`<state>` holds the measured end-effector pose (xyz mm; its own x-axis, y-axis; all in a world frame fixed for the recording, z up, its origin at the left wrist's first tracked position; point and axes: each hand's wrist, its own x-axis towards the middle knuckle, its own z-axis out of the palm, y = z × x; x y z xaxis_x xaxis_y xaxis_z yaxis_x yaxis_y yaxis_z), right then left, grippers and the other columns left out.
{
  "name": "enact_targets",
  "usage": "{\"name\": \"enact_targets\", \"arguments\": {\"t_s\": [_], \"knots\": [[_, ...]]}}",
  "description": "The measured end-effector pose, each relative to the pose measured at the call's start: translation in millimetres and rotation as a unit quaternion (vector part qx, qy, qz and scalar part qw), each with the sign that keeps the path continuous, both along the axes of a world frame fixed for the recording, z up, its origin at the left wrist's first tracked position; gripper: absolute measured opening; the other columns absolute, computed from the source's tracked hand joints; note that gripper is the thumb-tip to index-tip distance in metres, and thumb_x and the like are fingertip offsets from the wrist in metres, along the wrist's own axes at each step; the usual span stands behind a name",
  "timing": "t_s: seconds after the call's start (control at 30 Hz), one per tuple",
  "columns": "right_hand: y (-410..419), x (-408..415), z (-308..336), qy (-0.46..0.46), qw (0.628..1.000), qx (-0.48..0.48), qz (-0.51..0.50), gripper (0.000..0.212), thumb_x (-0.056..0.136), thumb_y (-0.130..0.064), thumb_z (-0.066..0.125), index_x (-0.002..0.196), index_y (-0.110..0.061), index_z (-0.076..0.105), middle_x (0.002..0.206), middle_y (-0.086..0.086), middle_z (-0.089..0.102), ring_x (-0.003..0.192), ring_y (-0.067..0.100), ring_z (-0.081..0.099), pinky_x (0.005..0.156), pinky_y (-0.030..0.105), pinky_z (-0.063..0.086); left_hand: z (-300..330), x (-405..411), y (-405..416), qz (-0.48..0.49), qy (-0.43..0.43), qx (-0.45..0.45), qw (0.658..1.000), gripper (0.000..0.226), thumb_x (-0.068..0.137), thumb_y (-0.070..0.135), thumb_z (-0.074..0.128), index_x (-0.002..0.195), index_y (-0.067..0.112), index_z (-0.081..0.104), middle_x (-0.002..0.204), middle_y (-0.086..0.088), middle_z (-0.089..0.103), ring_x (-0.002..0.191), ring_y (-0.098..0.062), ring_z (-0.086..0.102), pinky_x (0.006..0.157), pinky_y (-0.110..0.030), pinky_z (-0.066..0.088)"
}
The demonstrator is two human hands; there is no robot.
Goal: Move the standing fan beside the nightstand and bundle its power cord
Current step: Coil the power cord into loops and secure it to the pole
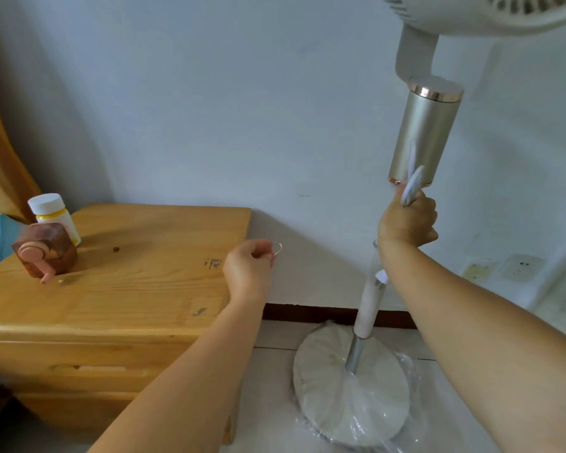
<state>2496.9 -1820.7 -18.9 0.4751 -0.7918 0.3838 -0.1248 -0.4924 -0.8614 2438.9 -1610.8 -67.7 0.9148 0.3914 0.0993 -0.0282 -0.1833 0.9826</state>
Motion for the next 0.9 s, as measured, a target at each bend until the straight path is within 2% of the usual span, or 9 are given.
{"name": "enact_targets", "arguments": {"t_s": [0.1, 0.2, 0.3, 0.37, 0.47, 0.6, 0.73, 0.83, 0.9], "knots": [[-14.0, -4.7, 9.1, -0.01, 1.0, 0.02, 0.017, 0.039, 0.093, -0.038, 0.043, 0.061, -0.017, 0.044, 0.088, 0.01, 0.056, 0.092, 0.03, 0.054, 0.078, 0.037, 0.031, 25.0, 8.5, -45.3, -0.066, -0.001, -0.157, 0.985, 0.022, 0.083, -0.007, 0.057, 0.093, 0.012, 0.066, 0.081, 0.001, 0.064, 0.07, -0.011, 0.067, 0.075, -0.024, 0.057], [-35.8, -10.0, 16.7, -0.005, 0.999, 0.009, 0.04, 0.05, 0.089, -0.056, 0.04, 0.075, -0.01, 0.054, 0.086, 0.01, 0.052, 0.086, 0.03, 0.056, 0.066, 0.036, 0.044, 43.1, 13.7, -85.8, -0.138, -0.014, -0.185, 0.973, 0.023, 0.079, -0.007, 0.062, 0.094, 0.011, 0.065, 0.082, -0.002, 0.063, 0.067, -0.011, 0.067, 0.074, -0.021, 0.056], [-62.8, -15.6, 28.2, 0.004, 0.989, 0.052, 0.135, 0.05, 0.088, -0.059, 0.041, 0.057, -0.019, 0.046, 0.07, 0.003, 0.054, 0.058, 0.019, 0.052, 0.049, 0.028, 0.034, 58.7, 20.6, -123.8, -0.207, -0.039, -0.144, 0.967, 0.024, 0.077, -0.004, 0.067, 0.088, 0.017, 0.063, 0.082, 0.0, 0.062, 0.064, -0.009, 0.066, 0.076, -0.023, 0.056], [-80.3, -18.1, 33.6, 0.016, 0.981, 0.085, 0.172, 0.051, 0.087, -0.057, 0.044, 0.052, -0.019, 0.046, 0.058, 0.0, 0.051, 0.054, 0.019, 0.049, 0.053, 0.029, 0.037, 65.8, 25.0, -143.6, -0.253, -0.06, -0.082, 0.962, 0.025, 0.077, 0.0, 0.067, 0.086, 0.023, 0.061, 0.083, 0.005, 0.063, 0.062, -0.004, 0.066, 0.069, -0.017, 0.054], [-105.0, -22.3, 39.3, 0.014, 0.969, 0.137, 0.203, 0.047, 0.084, -0.053, 0.054, 0.054, -0.017, 0.053, 0.059, -0.001, 0.056, 0.059, 0.02, 0.055, 0.06, 0.032, 0.046, 73.3, 29.6, -169.9, -0.325, -0.096, 0.019, 0.94, 0.029, 0.079, 0.001, 0.065, 0.097, 0.023, 0.06, 0.093, 0.008, 0.062, 0.061, 0.004, 0.065, 0.056, -0.006, 0.047], [-128.2, -28.0, 42.3, 0.013, 0.951, 0.165, 0.263, 0.041, 0.083, -0.044, 0.063, 0.055, -0.015, 0.057, 0.054, -0.002, 0.059, 0.052, 0.016, 0.06, 0.048, 0.023, 0.047, 88.3, 32.2, -195.1, -0.411, -0.093, 0.064, 0.905, 0.039, 0.078, -0.004, 0.065, 0.109, 0.019, 0.057, 0.098, -0.001, 0.06, 0.07, -0.01, 0.069, 0.07, -0.02, 0.057], [-139.8, -28.3, 44.7, 0.033, 0.935, 0.17, 0.311, 0.03, 0.083, -0.04, 0.064, 0.065, -0.017, 0.062, 0.057, 0.0, 0.061, 0.051, 0.016, 0.061, 0.046, 0.023, 0.049, 97.6, 33.8, -206.0, -0.49, -0.089, 0.054, 0.866, 0.042, 0.071, -0.008, 0.07, 0.102, 0.017, 0.058, 0.094, -0.008, 0.06, 0.073, -0.022, 0.07, 0.062, -0.019, 0.057], [-145.1, -28.1, 46.1, 0.048, 0.924, 0.176, 0.336, 0.03, 0.084, -0.042, 0.062, 0.07, -0.016, 0.067, 0.057, 0.001, 0.064, 0.048, 0.015, 0.062, 0.048, 0.024, 0.051, 100.5, 36.5, -218.2, -0.46, -0.098, 0.071, 0.88, 0.036, 0.07, -0.006, 0.071, 0.093, 0.014, 0.054, 0.086, -0.004, 0.058, 0.074, -0.026, 0.067, 0.061, -0.024, 0.059], [-147.5, -28.5, 47.5, 0.053, 0.92, 0.18, 0.344, 0.035, 0.084, -0.044, 0.062, 0.068, -0.013, 0.065, 0.057, 0.004, 0.065, 0.05, 0.018, 0.063, 0.056, 0.03, 0.057, 100.5, 39.8, -226.0, -0.42, -0.105, 0.064, 0.899, 0.033, 0.071, -0.005, 0.069, 0.091, 0.012, 0.049, 0.084, -0.002, 0.055, 0.074, -0.025, 0.065, 0.062, -0.029, 0.06]]}}
